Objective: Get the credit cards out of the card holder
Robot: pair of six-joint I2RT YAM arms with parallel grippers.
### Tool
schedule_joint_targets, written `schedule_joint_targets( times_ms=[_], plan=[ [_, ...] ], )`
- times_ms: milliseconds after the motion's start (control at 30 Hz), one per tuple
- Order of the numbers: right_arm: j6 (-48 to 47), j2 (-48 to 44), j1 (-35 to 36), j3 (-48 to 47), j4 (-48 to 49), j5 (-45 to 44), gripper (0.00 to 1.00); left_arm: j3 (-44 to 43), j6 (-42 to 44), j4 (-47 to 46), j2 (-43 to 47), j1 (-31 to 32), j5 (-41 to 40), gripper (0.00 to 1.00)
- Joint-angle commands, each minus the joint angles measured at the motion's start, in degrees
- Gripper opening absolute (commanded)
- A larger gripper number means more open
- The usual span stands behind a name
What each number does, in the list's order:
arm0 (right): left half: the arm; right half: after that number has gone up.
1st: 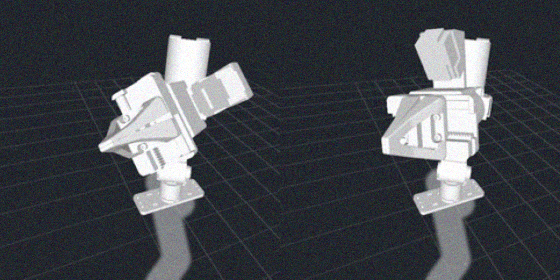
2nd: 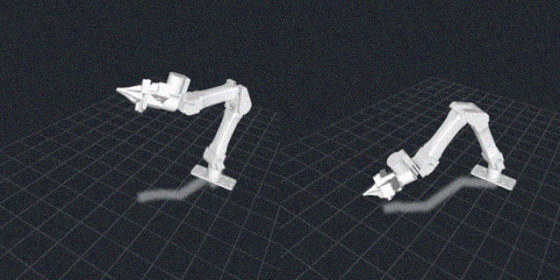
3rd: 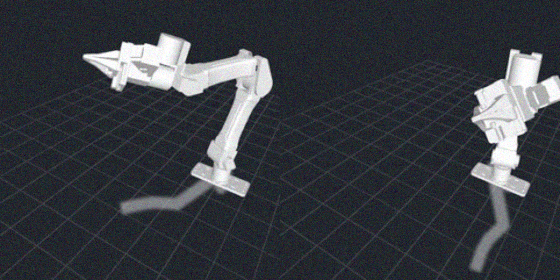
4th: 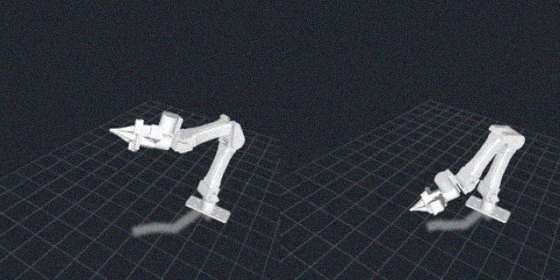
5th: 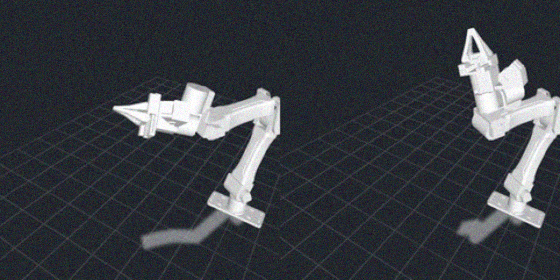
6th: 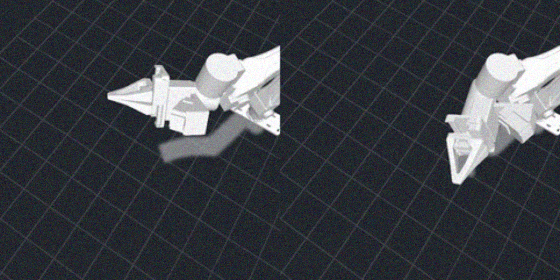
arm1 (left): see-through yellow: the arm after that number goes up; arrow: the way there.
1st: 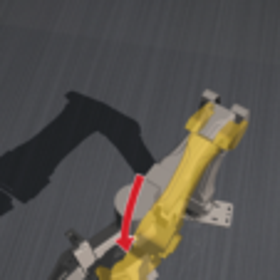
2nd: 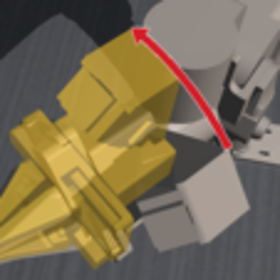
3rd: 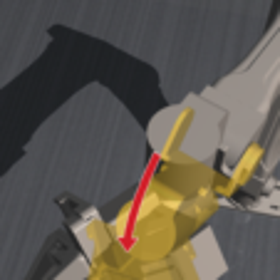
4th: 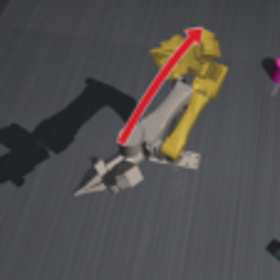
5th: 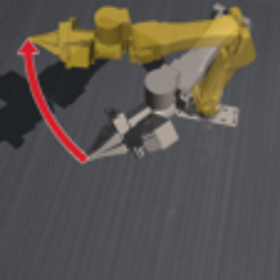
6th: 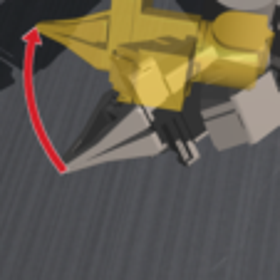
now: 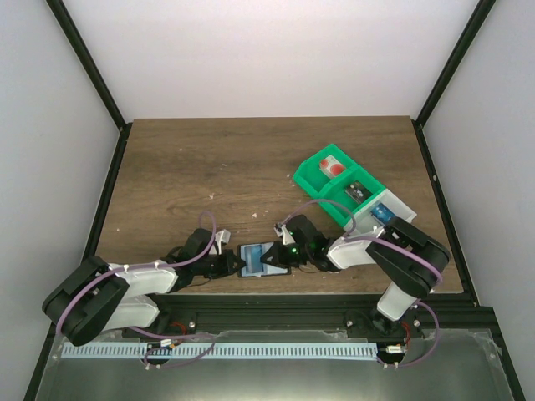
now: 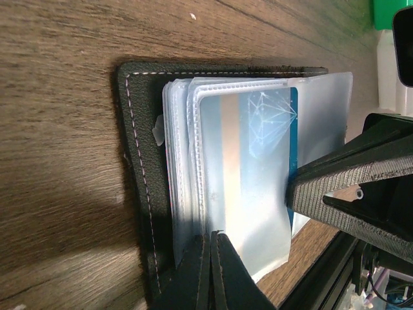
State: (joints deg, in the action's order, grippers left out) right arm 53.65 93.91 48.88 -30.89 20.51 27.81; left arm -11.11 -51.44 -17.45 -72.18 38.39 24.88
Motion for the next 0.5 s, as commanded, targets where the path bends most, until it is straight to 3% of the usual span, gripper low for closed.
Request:
schedule_joint_targets(
  times_ms=[0, 467],
  plan=[
    [-0.5, -0.4, 0.5, 1.1, 1.2, 0.2, 0.00, 1.3, 0.5, 1.6, 0.7, 0.0, -0.6, 0.00],
    [-3.0, -4.7, -0.8, 2.5, -2.4, -1.8, 0.00, 0.6, 2.6, 5.2, 1.3, 0.1, -3.2, 0.00]
  ],
)
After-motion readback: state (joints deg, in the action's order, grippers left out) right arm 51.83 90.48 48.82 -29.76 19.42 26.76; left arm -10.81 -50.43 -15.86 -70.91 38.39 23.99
